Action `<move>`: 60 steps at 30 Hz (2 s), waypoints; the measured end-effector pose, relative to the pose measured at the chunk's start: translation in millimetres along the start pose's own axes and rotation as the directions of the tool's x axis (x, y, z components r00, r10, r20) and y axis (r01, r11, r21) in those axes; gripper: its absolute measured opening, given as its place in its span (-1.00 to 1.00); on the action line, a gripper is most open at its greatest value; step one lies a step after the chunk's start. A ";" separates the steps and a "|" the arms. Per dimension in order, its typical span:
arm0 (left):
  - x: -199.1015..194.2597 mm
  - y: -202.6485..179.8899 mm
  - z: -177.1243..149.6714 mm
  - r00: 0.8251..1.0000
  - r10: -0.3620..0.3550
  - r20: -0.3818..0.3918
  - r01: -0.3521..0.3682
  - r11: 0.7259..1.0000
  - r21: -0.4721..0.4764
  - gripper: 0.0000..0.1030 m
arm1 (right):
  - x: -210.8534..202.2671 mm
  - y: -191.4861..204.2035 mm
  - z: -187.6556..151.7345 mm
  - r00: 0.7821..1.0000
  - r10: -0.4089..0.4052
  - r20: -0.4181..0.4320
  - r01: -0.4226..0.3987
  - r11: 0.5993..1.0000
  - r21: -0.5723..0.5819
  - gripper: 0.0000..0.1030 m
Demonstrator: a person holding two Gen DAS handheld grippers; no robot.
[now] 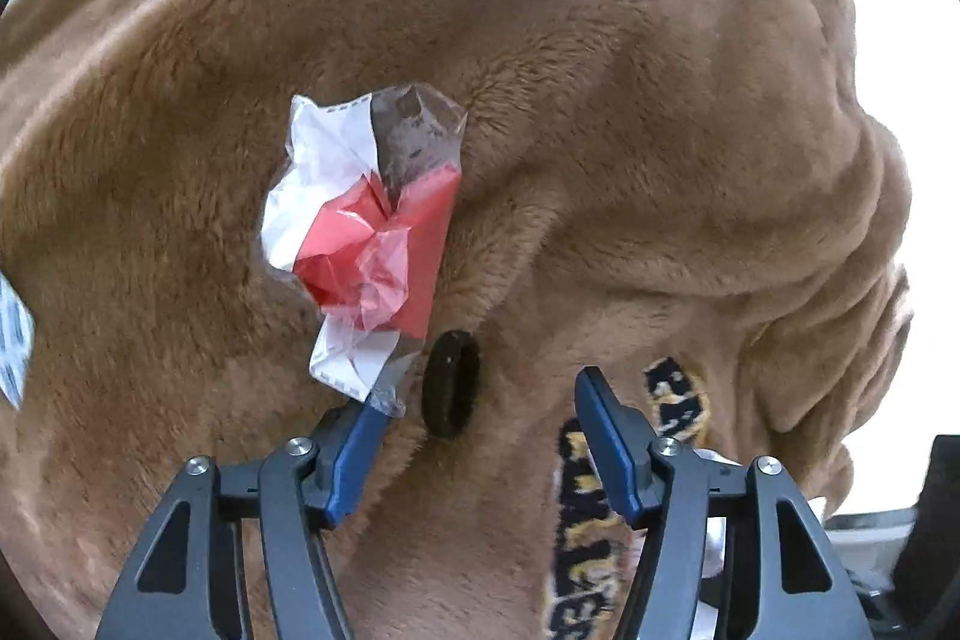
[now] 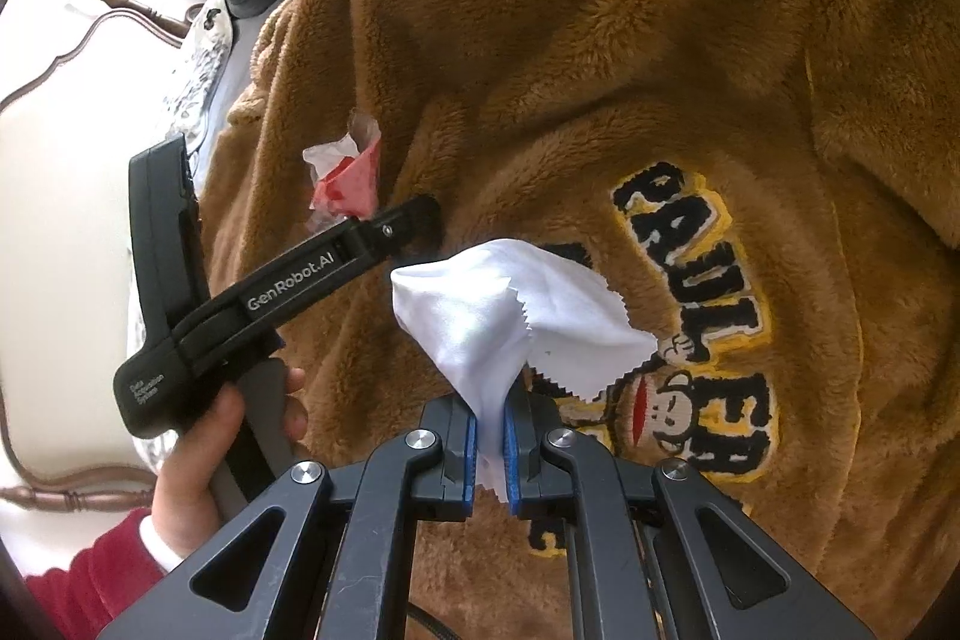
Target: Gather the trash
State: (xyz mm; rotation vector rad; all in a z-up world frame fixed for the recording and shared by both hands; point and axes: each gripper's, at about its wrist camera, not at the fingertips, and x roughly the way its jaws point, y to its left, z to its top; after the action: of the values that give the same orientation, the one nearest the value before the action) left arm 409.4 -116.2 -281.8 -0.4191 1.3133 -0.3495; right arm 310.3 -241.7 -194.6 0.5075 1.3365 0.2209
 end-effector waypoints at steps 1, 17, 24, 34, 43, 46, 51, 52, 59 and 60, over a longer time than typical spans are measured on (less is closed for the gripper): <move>-3.0 0.9 -1.3 1.000 -0.009 0.002 0.009 1.000 -0.020 0.26 | -0.6 0.3 0.4 1.000 0.001 0.001 -0.001 1.000 0.000 -0.87; 7.8 -18.4 1.1 0.998 0.036 -0.050 -0.033 0.997 0.065 0.30 | -3.5 -0.6 1.1 1.000 0.020 0.007 -0.020 1.000 0.006 -0.87; 16.9 -11.4 7.2 0.996 0.038 -0.077 -0.033 0.998 0.059 0.30 | -4.9 -8.5 1.9 1.000 0.013 0.013 -0.013 1.000 0.025 -0.87; 22.1 -26.6 6.0 0.993 0.024 -0.118 -0.009 0.992 0.123 -0.25 | -5.2 -9.9 1.6 1.000 0.015 0.017 -0.015 0.999 0.040 -0.87; 40.8 -22.1 4.7 0.983 0.129 -0.133 -0.115 0.987 0.112 -0.87 | -6.1 -10.7 -0.8 1.000 0.013 0.018 -0.014 0.999 0.036 -0.86; 32.1 -22.5 2.3 0.986 0.119 -0.120 -0.105 0.987 0.119 -0.89 | -5.6 -11.0 0.0 1.000 0.010 0.016 -0.011 0.999 0.036 -0.87; 10.8 -25.9 -3.4 0.991 0.095 -0.099 -0.081 0.988 0.134 -0.89 | -7.8 -6.7 0.9 1.000 0.012 0.020 -0.012 1.000 0.027 -0.87; 2.2 -27.1 -5.6 0.992 0.088 -0.089 -0.076 0.988 0.136 -0.89 | -8.6 -6.9 0.0 1.000 0.013 0.022 -0.013 1.000 0.024 -0.87; -74.8 -30.1 -41.2 0.998 0.061 0.007 -0.062 0.988 0.145 -0.89 | -25.0 10.9 -13.2 0.999 0.031 0.039 -0.030 0.999 -0.039 -0.87; -86.3 -26.4 -46.2 0.998 0.058 0.022 -0.060 0.990 0.131 -0.89 | -28.9 16.2 -16.5 0.999 0.036 0.041 -0.033 0.998 -0.057 -0.87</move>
State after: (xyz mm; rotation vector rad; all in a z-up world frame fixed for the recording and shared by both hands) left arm 344.9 -102.9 -204.7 -0.2710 1.2739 -0.3795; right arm 289.9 -236.5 -164.2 0.4858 1.2778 0.2739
